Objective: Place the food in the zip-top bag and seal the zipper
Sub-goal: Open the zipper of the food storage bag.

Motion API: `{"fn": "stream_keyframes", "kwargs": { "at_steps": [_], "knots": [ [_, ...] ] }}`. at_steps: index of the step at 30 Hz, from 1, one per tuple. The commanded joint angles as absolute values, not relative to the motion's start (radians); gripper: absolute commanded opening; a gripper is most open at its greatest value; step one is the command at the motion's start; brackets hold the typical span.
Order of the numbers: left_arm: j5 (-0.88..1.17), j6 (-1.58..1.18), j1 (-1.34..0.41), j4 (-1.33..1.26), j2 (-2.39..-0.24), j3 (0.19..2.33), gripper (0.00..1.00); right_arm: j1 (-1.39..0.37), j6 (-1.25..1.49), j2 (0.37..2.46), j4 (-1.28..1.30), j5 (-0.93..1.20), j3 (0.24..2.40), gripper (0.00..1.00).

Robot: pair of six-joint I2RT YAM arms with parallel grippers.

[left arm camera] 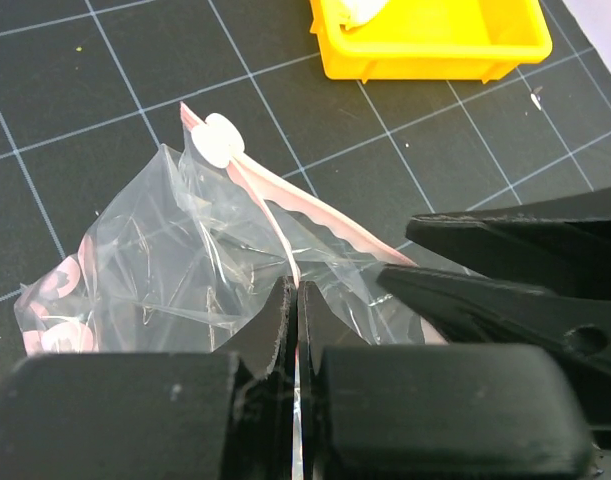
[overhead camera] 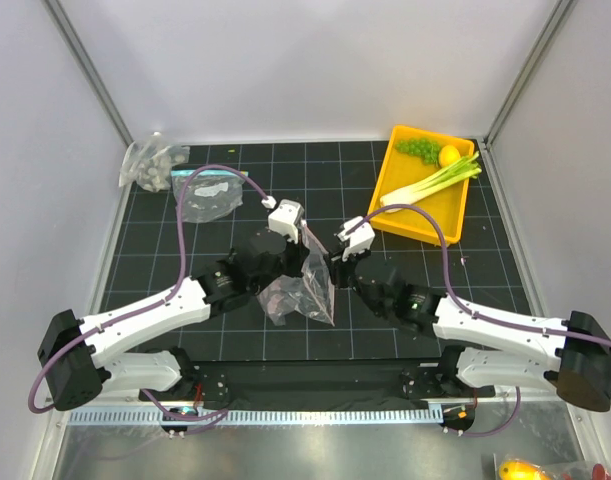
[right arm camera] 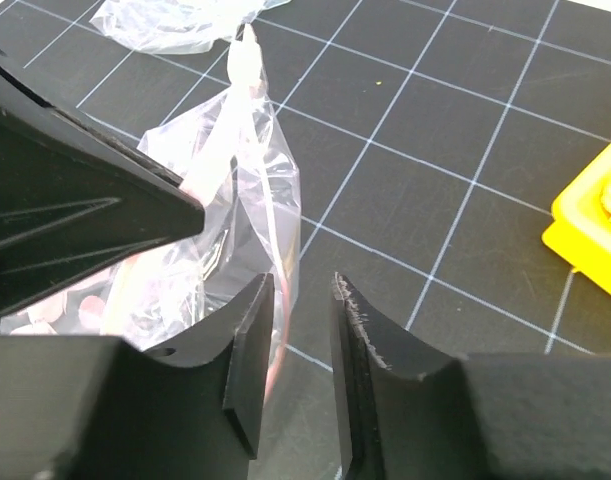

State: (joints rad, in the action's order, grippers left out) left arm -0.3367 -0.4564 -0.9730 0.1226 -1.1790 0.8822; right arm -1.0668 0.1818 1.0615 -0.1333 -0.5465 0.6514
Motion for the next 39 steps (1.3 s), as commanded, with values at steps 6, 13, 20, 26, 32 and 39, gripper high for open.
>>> {"fn": "stream_keyframes", "kwargs": {
  "at_steps": [6, 13, 20, 26, 32, 39],
  "knots": [
    [-0.325, -0.416, -0.974, 0.121, -1.146, 0.925, 0.0, -1.068, 0.186, 1.114, -0.153, -0.468, 0.722, 0.41],
    [-0.325, -0.407, -0.974, 0.118, -1.127, 0.919, 0.04, -1.068, 0.209, 1.141, -0.132, -0.512, 0.742, 0.01],
    [-0.342, -0.388, -1.046, 0.189, -1.242, 1.003, 0.4, -1.054, 0.281, 1.102, -0.172, -0.63, 0.695, 0.01],
    [-0.442, -0.376, -1.111, 0.206, -1.328, 1.048, 0.38, -1.052, 0.305, 1.086, -0.216, -0.623, 0.664, 0.01],
    [-0.583, -0.387, -1.152, 0.267, -1.365, 1.087, 0.28, -1.052, 0.318, 1.063, -0.216, -0.678, 0.65, 0.01],
    [-0.676, -0.383, -1.19, 0.325, -1.41, 1.134, 0.22, -1.052, 0.342, 1.052, -0.207, -0.755, 0.646, 0.01]
  ]
}}
